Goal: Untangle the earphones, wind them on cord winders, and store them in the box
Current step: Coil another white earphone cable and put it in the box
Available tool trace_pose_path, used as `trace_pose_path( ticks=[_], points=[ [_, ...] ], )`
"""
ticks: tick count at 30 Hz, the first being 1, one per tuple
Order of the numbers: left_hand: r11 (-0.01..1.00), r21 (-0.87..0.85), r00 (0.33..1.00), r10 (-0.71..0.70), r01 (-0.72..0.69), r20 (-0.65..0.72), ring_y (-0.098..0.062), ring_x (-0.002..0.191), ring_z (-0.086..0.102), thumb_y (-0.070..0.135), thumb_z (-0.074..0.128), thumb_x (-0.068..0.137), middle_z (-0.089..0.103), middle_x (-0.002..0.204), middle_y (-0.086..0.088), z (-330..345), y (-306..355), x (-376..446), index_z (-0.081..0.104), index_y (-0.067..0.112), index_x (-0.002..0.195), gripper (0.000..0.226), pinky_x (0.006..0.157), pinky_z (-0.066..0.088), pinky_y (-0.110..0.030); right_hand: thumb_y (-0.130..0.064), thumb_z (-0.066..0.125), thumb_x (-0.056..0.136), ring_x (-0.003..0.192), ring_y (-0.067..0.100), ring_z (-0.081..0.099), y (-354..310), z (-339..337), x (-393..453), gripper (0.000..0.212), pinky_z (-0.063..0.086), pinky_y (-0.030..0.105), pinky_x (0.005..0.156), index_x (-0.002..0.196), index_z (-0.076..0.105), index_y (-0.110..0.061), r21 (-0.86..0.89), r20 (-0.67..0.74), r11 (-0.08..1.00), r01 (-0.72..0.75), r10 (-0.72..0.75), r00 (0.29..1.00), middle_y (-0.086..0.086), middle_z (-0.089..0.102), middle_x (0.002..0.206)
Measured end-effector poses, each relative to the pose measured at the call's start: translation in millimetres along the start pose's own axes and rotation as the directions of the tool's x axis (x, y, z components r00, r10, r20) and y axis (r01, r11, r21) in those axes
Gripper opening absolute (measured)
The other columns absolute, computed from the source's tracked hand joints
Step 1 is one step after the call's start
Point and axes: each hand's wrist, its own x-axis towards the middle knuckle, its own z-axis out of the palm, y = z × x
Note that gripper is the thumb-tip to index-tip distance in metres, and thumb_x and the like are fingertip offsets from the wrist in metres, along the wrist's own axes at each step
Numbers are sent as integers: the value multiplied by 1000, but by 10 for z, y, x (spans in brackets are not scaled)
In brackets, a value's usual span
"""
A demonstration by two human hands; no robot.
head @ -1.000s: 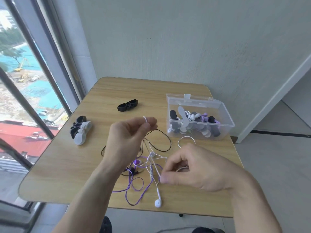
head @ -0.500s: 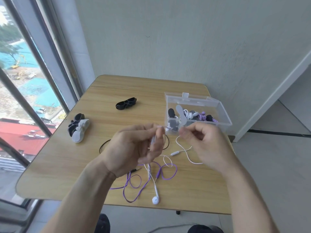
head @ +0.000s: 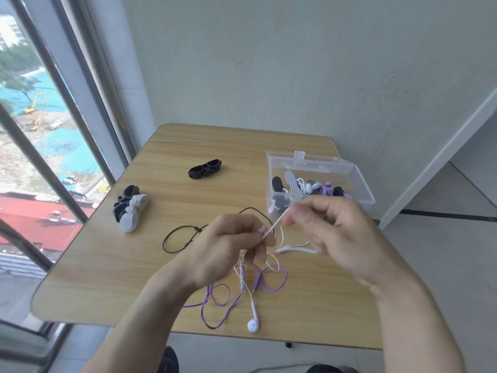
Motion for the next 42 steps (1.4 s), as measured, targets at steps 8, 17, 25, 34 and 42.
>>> trace_pose_path(
  ticks=[8,17,25,34,42],
  points=[
    [733,-680,995,-55,-14,-80,-15,56,19,16,47,83,27,61,-1,60,117,36,47,15,65,18,44,12,-25,-42,51,101,50,13,31,199,22,39,35,28,25,48,80,73,-23,-178,-61,980,-93,83,995,-3,34,54],
    [991,-19,907,116,-136,-405,-8,90,73,17,47,105,77,97,3,163,-21,89,71,12,100,25,60,48,-14,-37,49,104,46,2,40,127,199,29,34,32,16,48,89,73,-17,-191,477,966,-173,245,844,-3,50,60],
    [995,-98,1000,-14,16,26,-17,48,26,17,46,78,33,51,-6,178,24,25,59,9,63,21,46,24,-24,-73,73,68,47,13,24,214,-123,45,54,26,21,45,64,67,-19,219,250,952,-214,157,955,-4,33,53],
    [617,-768,963,-62,-171,-264,-19,60,58,15,34,96,62,70,-6,35,91,61,48,15,75,25,46,18,-27,-54,54,95,46,10,26,207,83,52,45,23,24,47,70,68,-19,-216,73,961,-173,192,979,-10,31,52],
    [952,295,889,206,-84,-409,-2,76,68,18,44,106,73,86,13,71,-124,108,68,18,95,27,67,46,-15,-35,55,102,53,10,41,55,313,11,27,34,25,53,79,66,-28,-222,407,974,-39,129,904,-9,51,56]
  ],
)
